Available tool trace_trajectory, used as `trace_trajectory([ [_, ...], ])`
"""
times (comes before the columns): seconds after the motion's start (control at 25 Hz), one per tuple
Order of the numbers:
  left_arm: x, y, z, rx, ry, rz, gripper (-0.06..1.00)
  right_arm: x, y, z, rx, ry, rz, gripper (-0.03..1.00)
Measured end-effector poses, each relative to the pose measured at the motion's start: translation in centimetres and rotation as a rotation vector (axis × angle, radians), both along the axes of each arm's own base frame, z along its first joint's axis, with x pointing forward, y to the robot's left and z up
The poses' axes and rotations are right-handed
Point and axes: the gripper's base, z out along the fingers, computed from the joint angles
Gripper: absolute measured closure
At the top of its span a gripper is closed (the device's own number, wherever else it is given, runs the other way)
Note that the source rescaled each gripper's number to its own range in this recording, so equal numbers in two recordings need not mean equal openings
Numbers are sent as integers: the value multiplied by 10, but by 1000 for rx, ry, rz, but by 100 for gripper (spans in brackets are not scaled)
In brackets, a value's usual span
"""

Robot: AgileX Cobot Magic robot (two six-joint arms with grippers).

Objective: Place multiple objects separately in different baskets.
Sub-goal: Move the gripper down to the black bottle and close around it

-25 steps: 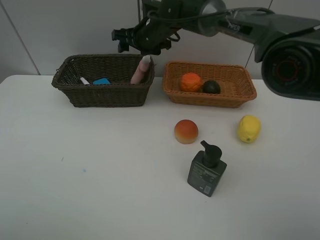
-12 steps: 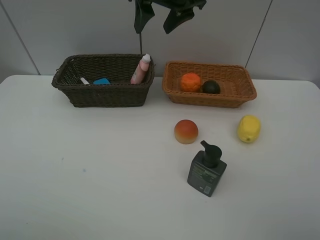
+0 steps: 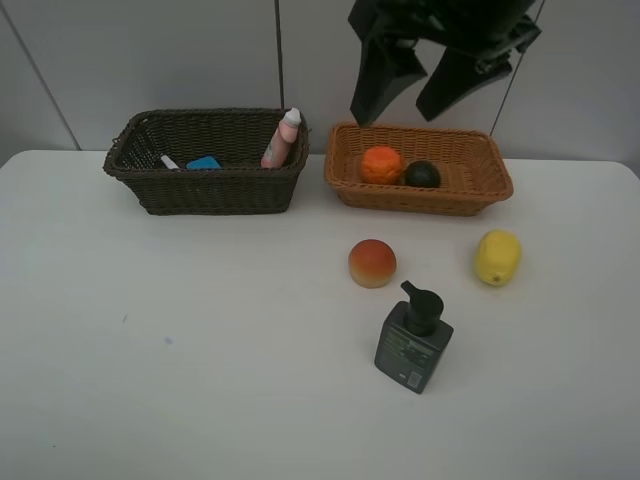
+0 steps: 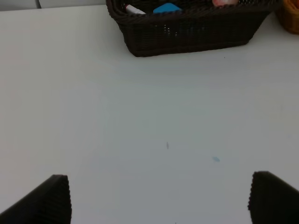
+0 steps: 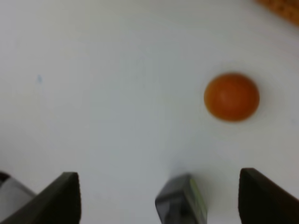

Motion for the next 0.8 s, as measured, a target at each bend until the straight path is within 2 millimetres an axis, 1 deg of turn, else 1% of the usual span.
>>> trace_trajectory([
  [0.04, 0, 0, 0, 0, 0, 0, -5, -12, -4, -3, -12, 12, 13, 28],
  [0.16, 0, 0, 0, 0, 0, 0, -5, -42, -12, -27, -84, 71, 63, 28],
  [0.24, 0, 0, 0, 0, 0, 0, -5, -55, -13, -45, -150, 99, 104, 28],
  [0.32, 0, 0, 0, 0, 0, 0, -5, -63, -17, -65, -224, 129, 135, 28],
  [0.44, 0, 0, 0, 0, 0, 0, -5, -66, -23, -87, -287, 117, 182, 28],
  [0.56, 0, 0, 0, 0, 0, 0, -5, -66, -25, -101, -303, 76, 244, 28],
  [0.8, 0, 0, 0, 0, 0, 0, -5, -61, -21, -103, -272, -3, 323, 28],
])
